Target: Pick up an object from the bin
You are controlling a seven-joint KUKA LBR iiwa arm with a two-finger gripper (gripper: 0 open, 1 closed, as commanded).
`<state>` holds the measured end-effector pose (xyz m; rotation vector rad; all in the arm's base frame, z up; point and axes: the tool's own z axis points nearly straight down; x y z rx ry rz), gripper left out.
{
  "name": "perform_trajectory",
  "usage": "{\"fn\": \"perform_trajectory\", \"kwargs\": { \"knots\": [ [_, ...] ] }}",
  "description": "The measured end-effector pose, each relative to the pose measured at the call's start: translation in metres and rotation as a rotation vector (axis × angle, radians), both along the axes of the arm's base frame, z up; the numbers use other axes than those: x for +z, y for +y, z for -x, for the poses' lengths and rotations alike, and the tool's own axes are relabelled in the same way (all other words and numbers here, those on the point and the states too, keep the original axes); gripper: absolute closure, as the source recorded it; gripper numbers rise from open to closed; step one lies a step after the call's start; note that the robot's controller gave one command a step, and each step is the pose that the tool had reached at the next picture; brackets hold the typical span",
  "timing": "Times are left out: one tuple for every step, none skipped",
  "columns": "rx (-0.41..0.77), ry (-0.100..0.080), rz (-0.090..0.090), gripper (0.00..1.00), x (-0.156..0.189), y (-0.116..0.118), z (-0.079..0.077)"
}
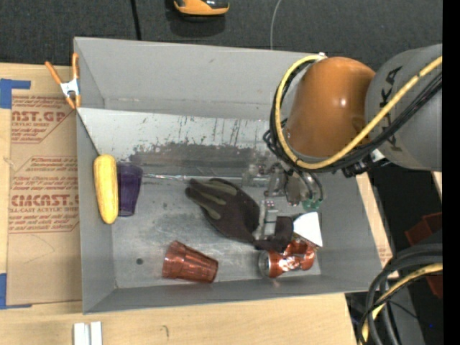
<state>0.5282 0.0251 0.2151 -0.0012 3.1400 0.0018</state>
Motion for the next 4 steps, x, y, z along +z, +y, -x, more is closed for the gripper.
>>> {"fn": "perform_trajectory", "kwargs": {
  "knots": [
    [-0.069,-0.006,-0.001,0.0,-0.046,-0.009,-0.011],
    [-0.218,0.002,0.0,0.0,-0.083,-0.011,-0.006],
    [-0.166,0.001,0.001,1.0,-0.108,-0.015,0.002],
    [-0.166,0.001,0.001,0.0,-0.108,-0.015,0.002]
  ]
}}
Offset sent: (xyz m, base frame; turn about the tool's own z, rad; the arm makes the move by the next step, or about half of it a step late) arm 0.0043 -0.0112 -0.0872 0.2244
